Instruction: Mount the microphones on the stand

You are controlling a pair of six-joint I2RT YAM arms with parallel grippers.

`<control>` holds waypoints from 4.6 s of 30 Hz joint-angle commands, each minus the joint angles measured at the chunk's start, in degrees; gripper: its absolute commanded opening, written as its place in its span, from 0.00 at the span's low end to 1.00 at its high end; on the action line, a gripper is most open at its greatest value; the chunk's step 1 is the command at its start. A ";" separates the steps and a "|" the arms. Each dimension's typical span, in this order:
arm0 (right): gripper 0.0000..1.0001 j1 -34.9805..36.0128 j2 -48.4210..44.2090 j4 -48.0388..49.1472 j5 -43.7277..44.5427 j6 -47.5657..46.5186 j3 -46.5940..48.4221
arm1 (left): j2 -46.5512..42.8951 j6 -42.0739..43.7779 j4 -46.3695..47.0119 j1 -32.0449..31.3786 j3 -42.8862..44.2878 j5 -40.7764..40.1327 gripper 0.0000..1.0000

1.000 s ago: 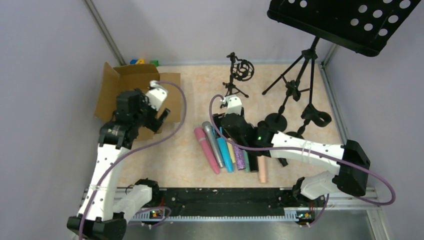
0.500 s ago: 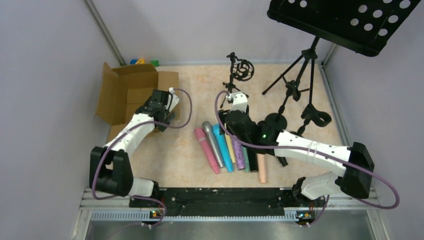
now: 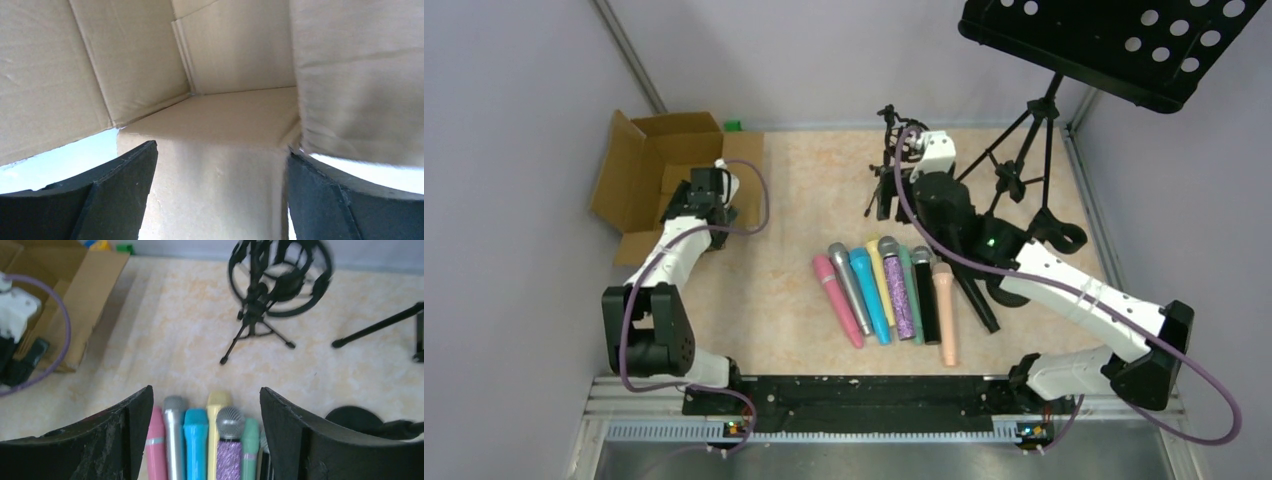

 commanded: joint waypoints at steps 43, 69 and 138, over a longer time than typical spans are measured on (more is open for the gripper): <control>0.64 -23.40 42.57 -14.33 -20.00 -16.63 54.89 | -21.42 -9.60 -31.11 -8.53 19.88 19.10 0.99; 0.02 -16.75 45.63 -13.66 -21.82 -12.27 60.44 | -22.62 -9.68 -28.01 -8.53 16.72 17.18 0.99; 0.70 -1.23 0.85 -5.91 -14.99 8.85 -15.07 | -27.40 -12.38 -29.54 -8.44 11.99 17.76 0.99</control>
